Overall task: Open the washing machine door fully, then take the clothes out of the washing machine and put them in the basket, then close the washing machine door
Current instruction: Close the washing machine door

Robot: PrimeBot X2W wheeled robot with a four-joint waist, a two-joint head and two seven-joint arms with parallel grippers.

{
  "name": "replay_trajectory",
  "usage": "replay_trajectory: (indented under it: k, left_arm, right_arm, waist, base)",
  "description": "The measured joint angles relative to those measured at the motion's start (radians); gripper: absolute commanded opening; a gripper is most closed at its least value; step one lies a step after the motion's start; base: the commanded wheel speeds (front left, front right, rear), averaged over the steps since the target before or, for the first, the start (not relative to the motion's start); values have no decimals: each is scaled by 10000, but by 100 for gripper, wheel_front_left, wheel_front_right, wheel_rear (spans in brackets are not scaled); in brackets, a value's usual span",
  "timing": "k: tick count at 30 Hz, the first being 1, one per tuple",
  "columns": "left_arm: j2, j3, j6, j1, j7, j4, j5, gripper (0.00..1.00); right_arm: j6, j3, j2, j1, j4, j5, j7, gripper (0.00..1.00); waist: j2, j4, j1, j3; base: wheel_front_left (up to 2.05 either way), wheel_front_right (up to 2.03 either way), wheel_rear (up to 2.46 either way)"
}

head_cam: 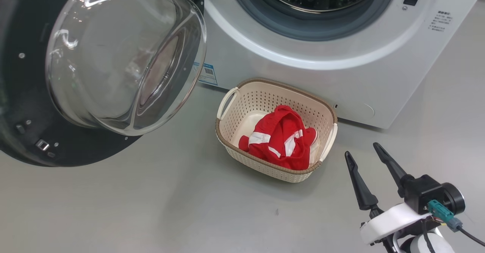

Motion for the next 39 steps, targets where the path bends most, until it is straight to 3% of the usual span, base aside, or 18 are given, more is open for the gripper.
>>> replay_trajectory:
  k: [4,17,39]
  left_arm:
    - [17,13,69,-335,771,777,-752,0]
    - [485,-257,105,-913,1791,1931,-846,0]
    - [961,-562,-696,-948,4142,2667,-2017,0]
  right_arm:
    - [6,-21,-132,-147,-146,-10,169,100]
    - [92,-150,-341,-272,-236,-8,249,100]
    - [92,-151,-351,-267,-267,12,337,100]
  waist:
    - [0,-183,0,268]
    - [0,-420,0,635]
    - [0,-189,0,531]
  base:
    - [0,0,0]
    - [0,0,0]
    - [0,0,0]
